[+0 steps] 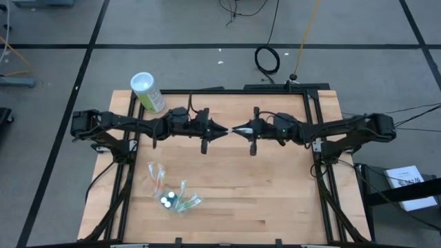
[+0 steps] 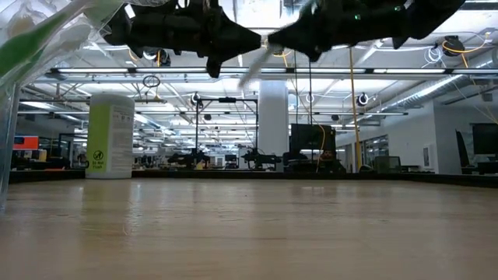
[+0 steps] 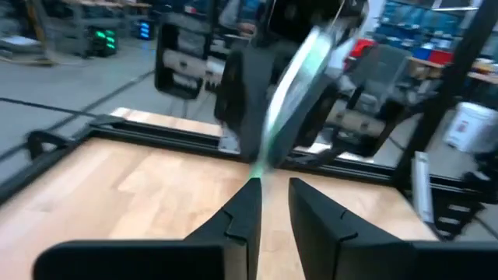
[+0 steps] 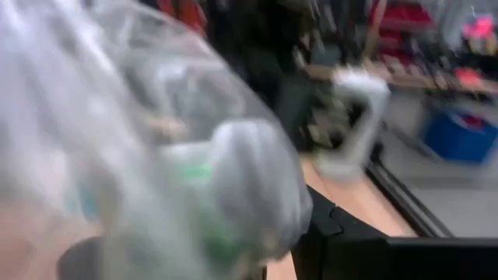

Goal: Pick & Place toothbrushing station
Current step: Put the green toothbrush into the transparent organizer

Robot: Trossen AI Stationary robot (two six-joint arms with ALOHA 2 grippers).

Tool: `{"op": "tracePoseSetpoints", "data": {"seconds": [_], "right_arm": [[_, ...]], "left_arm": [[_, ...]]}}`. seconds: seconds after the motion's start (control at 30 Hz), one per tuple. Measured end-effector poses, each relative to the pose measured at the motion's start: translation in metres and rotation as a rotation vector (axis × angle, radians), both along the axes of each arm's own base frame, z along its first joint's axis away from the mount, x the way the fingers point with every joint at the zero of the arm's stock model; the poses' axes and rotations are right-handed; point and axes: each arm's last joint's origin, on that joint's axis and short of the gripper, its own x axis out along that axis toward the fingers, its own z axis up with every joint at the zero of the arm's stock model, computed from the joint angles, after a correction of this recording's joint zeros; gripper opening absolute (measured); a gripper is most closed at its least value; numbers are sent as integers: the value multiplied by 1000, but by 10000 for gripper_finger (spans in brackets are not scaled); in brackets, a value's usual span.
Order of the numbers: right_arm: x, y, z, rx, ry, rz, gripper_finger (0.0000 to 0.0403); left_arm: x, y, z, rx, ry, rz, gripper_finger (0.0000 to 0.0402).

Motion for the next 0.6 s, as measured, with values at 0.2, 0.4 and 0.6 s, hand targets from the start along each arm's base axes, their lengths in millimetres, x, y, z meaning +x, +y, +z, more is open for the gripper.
{"op": "tracePoseSetpoints", "data": {"seconds": [0.2, 0.4, 0.6], "right_arm": [[-21, 2, 9, 9, 108, -69, 15], [-18, 8, -6, 109, 208, -2, 15], [-9, 19, -22, 154, 281, 35, 15]], "left_arm": [[1, -3, 0, 30, 10, 73, 97], [14, -13, 22, 43, 14, -20, 179], [41, -40, 29, 246, 138, -42, 265]]}}
